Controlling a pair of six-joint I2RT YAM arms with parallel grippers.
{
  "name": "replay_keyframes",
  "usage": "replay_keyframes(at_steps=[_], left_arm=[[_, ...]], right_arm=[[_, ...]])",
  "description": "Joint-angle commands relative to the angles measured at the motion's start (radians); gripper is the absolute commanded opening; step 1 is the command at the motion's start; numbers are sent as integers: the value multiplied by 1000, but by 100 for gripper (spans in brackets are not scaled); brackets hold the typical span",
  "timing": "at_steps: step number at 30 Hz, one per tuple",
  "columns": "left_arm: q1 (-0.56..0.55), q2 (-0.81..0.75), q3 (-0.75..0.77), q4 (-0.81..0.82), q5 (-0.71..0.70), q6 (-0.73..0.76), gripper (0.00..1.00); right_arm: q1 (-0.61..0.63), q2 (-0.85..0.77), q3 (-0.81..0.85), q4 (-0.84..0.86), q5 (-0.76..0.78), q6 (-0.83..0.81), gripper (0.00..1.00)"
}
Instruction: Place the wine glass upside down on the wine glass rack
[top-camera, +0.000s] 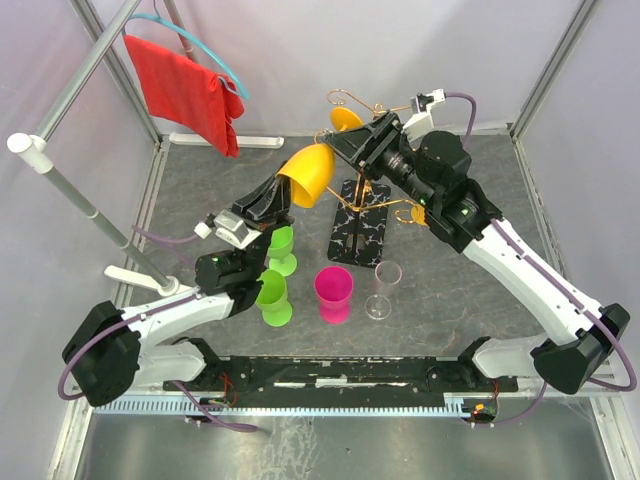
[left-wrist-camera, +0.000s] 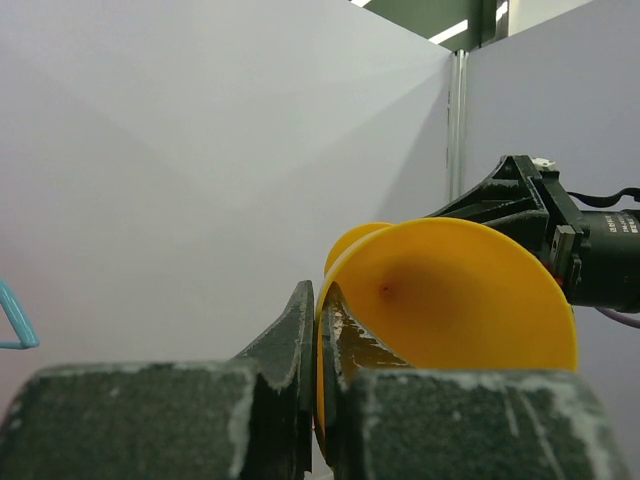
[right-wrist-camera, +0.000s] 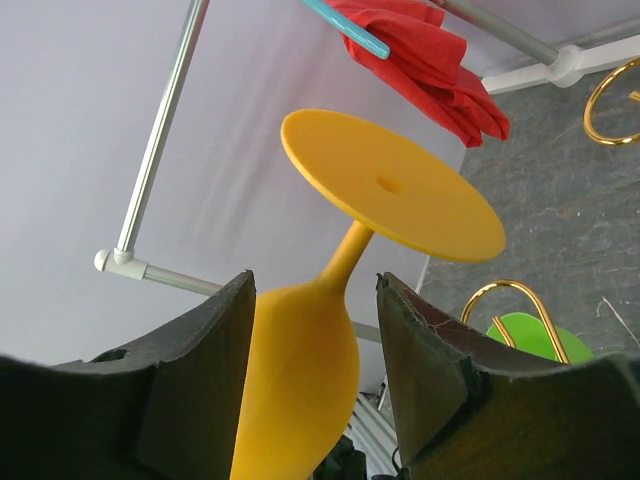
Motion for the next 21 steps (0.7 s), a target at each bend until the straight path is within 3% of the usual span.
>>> replay_keyframes(at_steps=[1,7,14,21], left_arm=[[-14,-5,39,77,4,85,3],[-29,-3,31,94,15,82,3],[-40,1,19,97,0,108,3],[-58,31,22,91,-7,124,6]], right_arm=[[9,-22,-4,51,29,11,59],[12,13,-4,106,28,30,54],[21,37,9,126,3,38,30],[31,36,26,99,19,14,17]])
